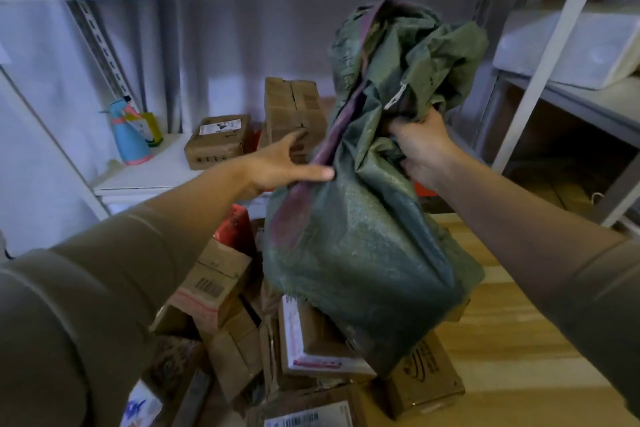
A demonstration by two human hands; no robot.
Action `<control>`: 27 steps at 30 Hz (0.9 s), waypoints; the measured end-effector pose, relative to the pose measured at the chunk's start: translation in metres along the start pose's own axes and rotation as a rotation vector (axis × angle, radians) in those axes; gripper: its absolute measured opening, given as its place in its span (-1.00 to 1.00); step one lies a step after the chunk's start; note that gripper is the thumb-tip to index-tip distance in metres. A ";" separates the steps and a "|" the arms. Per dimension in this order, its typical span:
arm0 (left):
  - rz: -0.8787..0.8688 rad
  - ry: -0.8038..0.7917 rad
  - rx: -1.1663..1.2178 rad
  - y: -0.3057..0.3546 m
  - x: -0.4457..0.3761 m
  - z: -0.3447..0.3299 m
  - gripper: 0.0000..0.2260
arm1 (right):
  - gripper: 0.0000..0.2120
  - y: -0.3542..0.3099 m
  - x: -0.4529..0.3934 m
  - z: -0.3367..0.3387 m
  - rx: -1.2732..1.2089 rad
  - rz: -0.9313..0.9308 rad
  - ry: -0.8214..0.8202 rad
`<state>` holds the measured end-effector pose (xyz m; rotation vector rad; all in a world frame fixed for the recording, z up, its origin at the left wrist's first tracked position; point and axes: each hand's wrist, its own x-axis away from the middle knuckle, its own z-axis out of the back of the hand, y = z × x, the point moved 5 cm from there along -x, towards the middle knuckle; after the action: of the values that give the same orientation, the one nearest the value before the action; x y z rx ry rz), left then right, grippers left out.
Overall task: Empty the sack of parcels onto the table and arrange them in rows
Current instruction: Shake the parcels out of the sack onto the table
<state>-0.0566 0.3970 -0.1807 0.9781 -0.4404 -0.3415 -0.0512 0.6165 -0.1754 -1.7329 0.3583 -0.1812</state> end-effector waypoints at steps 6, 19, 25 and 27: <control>0.106 -0.024 -0.143 -0.043 0.000 -0.025 0.09 | -0.56 -0.019 0.001 -0.006 -0.090 -0.006 0.007; -0.032 0.343 -0.178 -0.029 0.002 0.000 -0.85 | -0.37 -0.031 -0.003 -0.016 -0.088 -0.004 0.044; -0.010 0.374 -0.214 -0.031 0.004 0.001 -0.76 | -0.37 -0.030 0.000 -0.016 -0.081 0.002 0.048; 0.020 0.338 -0.113 -0.032 0.005 -0.002 -0.68 | -0.34 -0.028 0.000 -0.013 -0.078 -0.004 0.054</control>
<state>-0.0539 0.3790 -0.2080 0.8995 -0.1216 -0.1755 -0.0512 0.6091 -0.1452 -1.8086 0.4062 -0.2196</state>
